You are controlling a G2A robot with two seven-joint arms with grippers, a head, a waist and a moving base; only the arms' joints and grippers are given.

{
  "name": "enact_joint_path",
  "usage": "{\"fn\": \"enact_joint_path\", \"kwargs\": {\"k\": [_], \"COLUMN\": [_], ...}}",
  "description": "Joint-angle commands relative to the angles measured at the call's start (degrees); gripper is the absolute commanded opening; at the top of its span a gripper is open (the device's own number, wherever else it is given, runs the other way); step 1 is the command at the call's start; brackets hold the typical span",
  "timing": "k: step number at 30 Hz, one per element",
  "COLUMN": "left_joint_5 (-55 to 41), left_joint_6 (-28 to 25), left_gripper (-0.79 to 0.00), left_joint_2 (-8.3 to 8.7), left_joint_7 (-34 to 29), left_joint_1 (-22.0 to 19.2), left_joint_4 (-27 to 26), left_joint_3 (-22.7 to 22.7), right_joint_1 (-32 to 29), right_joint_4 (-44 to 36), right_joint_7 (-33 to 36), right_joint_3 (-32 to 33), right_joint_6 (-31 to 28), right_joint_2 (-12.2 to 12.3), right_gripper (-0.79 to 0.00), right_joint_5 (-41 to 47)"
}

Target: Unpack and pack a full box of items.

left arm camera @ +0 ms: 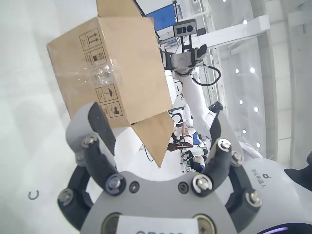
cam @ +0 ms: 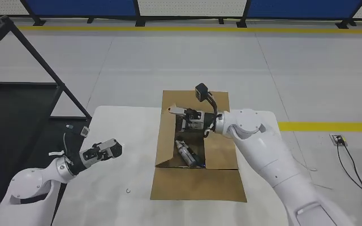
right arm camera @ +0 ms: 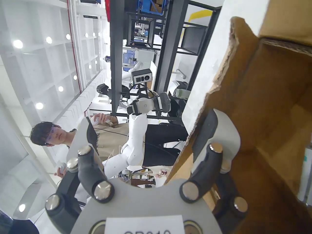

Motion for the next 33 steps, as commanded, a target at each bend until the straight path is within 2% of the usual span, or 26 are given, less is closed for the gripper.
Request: {"fn": "enact_joint_path", "kwargs": {"k": [1,14,19,28,33], "left_joint_5": [-0.7,-0.8,1.4,-4.2,-9.5], "left_joint_6": [0.3,0.3,1.3,0.5,0.3], "left_gripper": [0.0,0.0,0.0,0.0,0.0], "left_joint_2": [0.11,0.1,0.42,1.25,1.37], "left_joint_7": [0.3,0.7,3.6,2.3,0.3], "left_joint_1": [0.5,0.5,1.6,5.1,6.2], "left_joint_4": [0.0,-0.1,-3.1,-5.0,-6.8], "left_joint_3": [-0.6,-0.6,-1.7,-8.0,-9.2], "right_joint_1": [-0.1,-0.4,-2.1,-0.7,1.8], "right_joint_4": [-0.4,-0.5,-4.1,-2.7,0.6], "right_joint_7": [-0.1,-0.5,-1.6,-5.3,-6.5], "right_joint_3": [0.1,0.1,-1.0,-4.4,-7.5], "right_joint_6": [0.3,0.5,1.0,-3.7,-5.3], "right_joint_2": [-0.3,-0.4,-0.8,-4.0,-6.8], "right_gripper": [0.0,0.0,0.0,0.0,0.0], "right_joint_5": [1.2,1.3,-0.2,0.6,1.0]}}
